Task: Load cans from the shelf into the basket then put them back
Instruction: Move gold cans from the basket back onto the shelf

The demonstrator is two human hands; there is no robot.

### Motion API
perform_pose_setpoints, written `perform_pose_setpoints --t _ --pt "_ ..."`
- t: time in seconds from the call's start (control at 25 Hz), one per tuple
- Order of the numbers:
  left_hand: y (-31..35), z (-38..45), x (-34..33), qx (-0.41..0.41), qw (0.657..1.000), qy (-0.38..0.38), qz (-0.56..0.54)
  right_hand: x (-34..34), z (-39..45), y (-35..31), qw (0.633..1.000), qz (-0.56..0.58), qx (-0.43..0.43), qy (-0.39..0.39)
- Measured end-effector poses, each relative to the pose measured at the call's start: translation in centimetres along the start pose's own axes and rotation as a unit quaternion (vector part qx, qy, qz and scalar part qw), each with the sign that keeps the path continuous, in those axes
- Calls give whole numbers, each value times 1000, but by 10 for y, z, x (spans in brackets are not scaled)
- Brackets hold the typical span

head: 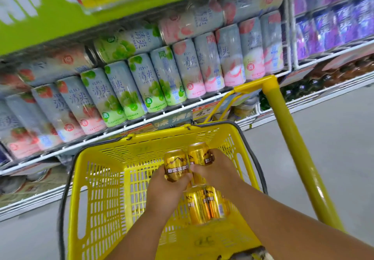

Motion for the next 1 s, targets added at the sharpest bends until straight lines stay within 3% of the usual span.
perform_pose_setpoints --t 0.56,1.0 --pt "191 -185 152 -95 993 59 -37 155 -175 -183 988 49 136 45" --pt "365 -339 285 -172 976 117 -68 289 -332 -373 964 104 238 49"
Point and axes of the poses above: each hand's wrist, its own z-axis towards the middle knuckle, its own x-axis out of the back of the hand, y = z × x, the point moved 2 cm from there along z, towards the middle knuckle, and after that the axes turned 3 degrees about x, right-handed, at the moved point
